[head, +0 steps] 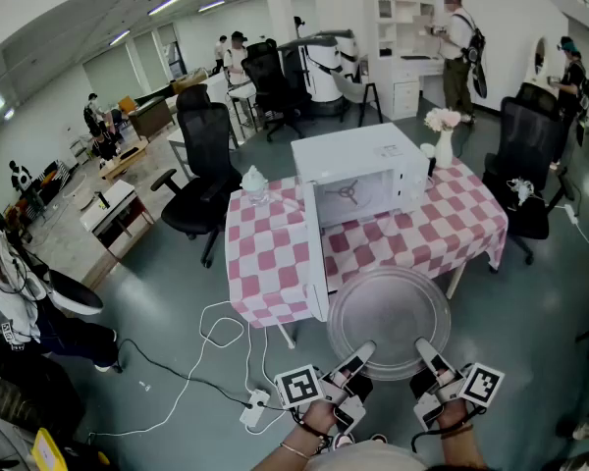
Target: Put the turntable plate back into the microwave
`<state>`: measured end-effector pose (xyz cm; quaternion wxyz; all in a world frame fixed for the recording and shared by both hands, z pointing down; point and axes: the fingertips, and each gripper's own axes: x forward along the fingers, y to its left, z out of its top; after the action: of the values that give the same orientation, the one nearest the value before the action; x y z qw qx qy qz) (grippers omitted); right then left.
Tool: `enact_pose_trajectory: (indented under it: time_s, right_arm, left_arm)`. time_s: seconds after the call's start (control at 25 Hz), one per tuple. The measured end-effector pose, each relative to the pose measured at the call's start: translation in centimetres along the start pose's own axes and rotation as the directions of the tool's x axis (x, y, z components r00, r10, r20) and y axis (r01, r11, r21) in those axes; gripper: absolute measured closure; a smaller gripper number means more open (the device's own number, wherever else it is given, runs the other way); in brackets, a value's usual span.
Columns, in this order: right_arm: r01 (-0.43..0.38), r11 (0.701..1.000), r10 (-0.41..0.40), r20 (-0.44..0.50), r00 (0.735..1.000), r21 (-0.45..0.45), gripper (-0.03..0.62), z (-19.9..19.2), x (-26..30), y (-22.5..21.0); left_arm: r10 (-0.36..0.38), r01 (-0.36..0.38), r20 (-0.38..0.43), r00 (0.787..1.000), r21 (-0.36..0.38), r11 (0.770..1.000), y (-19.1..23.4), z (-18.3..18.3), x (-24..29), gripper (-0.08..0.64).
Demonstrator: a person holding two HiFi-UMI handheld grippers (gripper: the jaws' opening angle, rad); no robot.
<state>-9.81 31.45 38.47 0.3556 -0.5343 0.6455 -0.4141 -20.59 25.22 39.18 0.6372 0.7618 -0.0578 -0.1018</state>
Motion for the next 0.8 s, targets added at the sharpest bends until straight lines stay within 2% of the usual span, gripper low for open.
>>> enact_pose_trajectory:
  time_s: [0.16,0.4,0.68,0.8]
  right_arm:
    - [-0.018,1.000,0.018,0.005,1.000,0.012,0.515,0.6,0.8,0.5]
    - [-0.021,1.000,0.021,0.017,1.000,0.016,0.515,0.4,0.9,0.5]
    - [-0.045,0.999,0.045,0.049,0.998,-0.005,0.514,0.6,1.0,0.8]
    - [-0.030,1.000,0.030,0.061,0.998,-0.002,0.514,0.8,1.1,0.4]
  left_arm:
    - [-0.028,0.028,0.011,1.000,-0.012,1.000,-0.2,0.4,0.8,0.512]
    - [-0.020,0.020,-0.001,1.000,-0.015,1.000,-0.1,0.6,0.7,0.512]
    - [-0.019,0.020,-0.045,0.999,0.022,1.000,-0.1,1.1,0.9,0.512]
    - [-0.023,0.023,-0.056,0.998,0.011,1.000,0.2,1.2,1.4,0.512]
